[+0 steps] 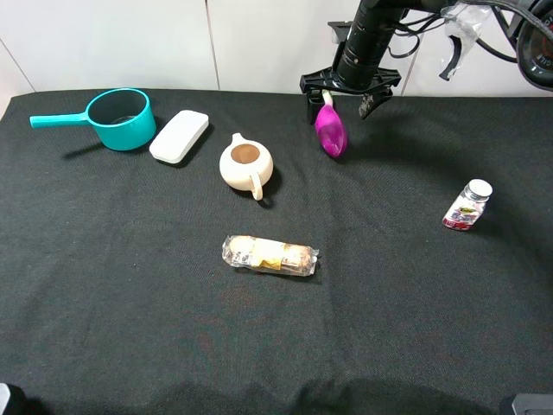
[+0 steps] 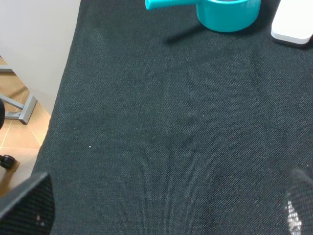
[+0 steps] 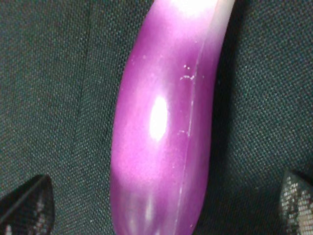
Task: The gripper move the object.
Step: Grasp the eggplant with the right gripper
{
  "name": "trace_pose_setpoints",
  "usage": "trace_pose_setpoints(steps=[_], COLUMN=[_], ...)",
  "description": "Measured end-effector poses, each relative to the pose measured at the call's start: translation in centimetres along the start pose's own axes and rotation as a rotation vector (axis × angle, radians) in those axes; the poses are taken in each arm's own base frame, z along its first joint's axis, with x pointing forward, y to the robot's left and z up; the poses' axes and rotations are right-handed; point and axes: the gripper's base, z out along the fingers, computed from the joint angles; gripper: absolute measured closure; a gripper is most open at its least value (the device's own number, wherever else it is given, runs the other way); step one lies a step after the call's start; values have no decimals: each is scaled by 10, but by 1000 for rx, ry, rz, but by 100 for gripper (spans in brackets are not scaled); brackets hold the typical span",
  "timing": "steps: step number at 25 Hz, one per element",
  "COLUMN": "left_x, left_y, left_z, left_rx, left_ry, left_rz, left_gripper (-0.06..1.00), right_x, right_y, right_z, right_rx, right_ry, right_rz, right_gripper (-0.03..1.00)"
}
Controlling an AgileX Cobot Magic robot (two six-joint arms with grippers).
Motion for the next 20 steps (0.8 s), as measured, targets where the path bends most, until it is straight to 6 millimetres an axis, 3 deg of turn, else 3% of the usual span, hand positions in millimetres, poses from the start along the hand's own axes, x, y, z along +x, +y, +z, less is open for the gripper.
trace_pose_setpoints(steps=[10,20], left_x=[0,0], left_y=[0,0], left_z=[0,0], left_rx=[0,0], left_ry=[0,0], left_rz=[0,0], left_gripper=[-5,-5], right_x=[3,4], right_y=[-3,-4], right_z=[24,34], right_rx=[5,1], right_ry=[42,51], right_rz=[2,0], right_gripper=[27,27])
